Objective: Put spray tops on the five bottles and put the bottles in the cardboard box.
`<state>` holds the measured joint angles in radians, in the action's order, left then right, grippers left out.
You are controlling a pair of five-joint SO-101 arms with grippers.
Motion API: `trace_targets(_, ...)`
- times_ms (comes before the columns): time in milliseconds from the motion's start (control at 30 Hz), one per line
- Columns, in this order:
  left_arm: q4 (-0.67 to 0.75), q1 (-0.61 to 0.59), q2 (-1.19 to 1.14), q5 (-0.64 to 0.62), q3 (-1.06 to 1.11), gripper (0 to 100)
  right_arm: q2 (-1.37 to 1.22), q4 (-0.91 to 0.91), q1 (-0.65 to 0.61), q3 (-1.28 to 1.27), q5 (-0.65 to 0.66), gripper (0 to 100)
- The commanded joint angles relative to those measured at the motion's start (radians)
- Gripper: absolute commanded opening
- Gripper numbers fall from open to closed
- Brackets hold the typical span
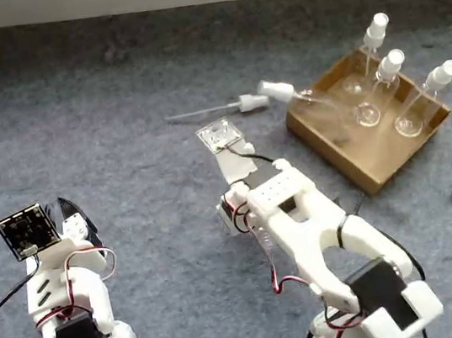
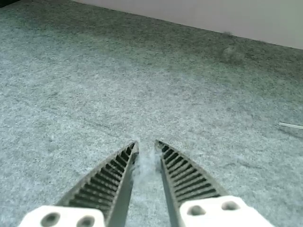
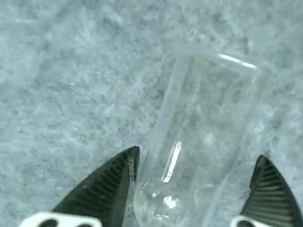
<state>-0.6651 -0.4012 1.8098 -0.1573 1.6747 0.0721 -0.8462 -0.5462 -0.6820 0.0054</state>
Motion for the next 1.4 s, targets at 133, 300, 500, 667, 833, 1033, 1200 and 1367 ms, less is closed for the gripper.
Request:
trace_targets(133,0.018,0.016,0.004,-0.005,0.021,1,-0.105,0.001,0.028,0.102,-0.014,29.3)
trace_targets(300,0.018,0.016,0.004,-0.005,0.021,1,-0.104,0.001,0.074,0.104,-0.015,5.8)
trace_targets(500,0.018,0.016,0.004,-0.005,0.021,1,-0.102,-0.001,0.116,0.139,-0.020,1.2)
trace_targets(667,0.018,0.016,0.004,-0.005,0.021,1,-0.102,-0.127,0.116,0.243,-0.143,1.2)
trace_targets(833,0.018,0.016,0.004,-0.005,0.021,1,-0.104,-0.260,0.104,0.380,-0.420,1.2)
trace_targets(1033,0.018,0.018,0.004,-0.005,0.021,1,-0.110,-0.283,0.088,0.447,-0.707,1.2)
trace_targets(1200,0.018,0.018,0.004,-0.005,0.021,1,-0.111,-0.282,0.091,0.447,-1.007,1.2)
trace_targets(1367,0.017,0.036,0.004,-0.005,0.021,1,-0.113,-0.275,0.081,0.447,-1.204,1.2)
